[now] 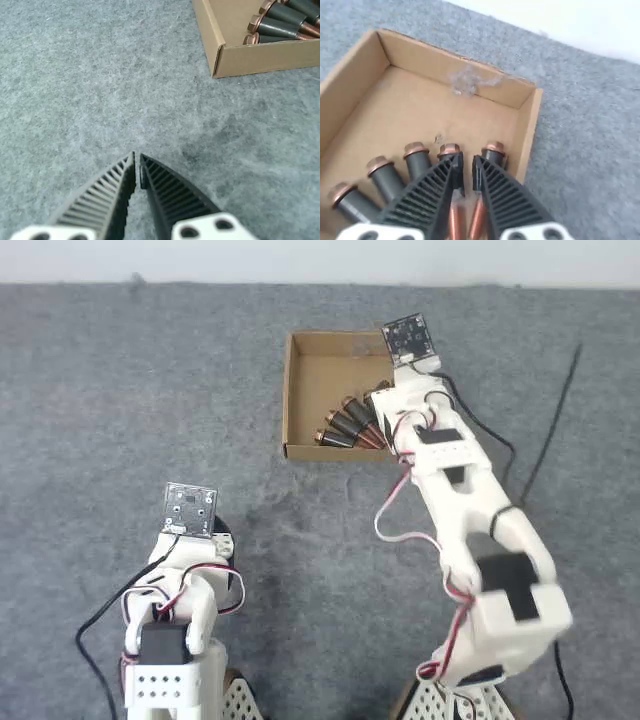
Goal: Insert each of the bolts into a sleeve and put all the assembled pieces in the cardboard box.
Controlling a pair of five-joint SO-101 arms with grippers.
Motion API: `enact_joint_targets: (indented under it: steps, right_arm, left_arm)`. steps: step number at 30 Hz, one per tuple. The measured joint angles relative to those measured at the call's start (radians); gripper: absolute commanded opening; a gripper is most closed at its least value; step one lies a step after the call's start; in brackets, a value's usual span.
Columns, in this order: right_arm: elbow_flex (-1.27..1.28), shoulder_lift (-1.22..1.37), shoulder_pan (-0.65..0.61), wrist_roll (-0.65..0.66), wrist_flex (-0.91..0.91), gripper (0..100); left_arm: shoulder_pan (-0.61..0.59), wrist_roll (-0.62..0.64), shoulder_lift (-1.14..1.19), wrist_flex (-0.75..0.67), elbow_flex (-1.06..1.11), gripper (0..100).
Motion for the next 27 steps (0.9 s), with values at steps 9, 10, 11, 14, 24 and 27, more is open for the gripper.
enact_joint_targets:
  steps: [9, 10, 11, 14, 24, 27]
  right_arm:
    - [0.379, -0.373, 0.068, 0.0, 0.0, 0.6]
    - [0.42, -0.414, 0.081, 0.0, 0.0, 0.6]
    - [0.462, -0.451, 0.095, 0.0, 0.0, 0.6]
    - [0.569, -0.557, 0.121, 0.0, 0.0, 0.6]
    - [0.887, -0.919, 0.183, 0.0, 0.0, 0.6]
    - [0.984, -1.036, 0.183, 0.0, 0.0, 0.6]
  left_arm:
    - [0.0, 0.0, 0.0, 0.0, 0.0, 1]
    - [0.0, 0.0, 0.0, 0.0, 0.0, 1]
    - [0.0, 0.0, 0.0, 0.0, 0.0, 1]
    - [0.0, 0.0, 0.0, 0.0, 0.0, 1]
    - [0.0, 0.0, 0.0, 0.0, 0.0, 1]
    - [0.0, 0.0, 0.0, 0.0, 0.0, 1]
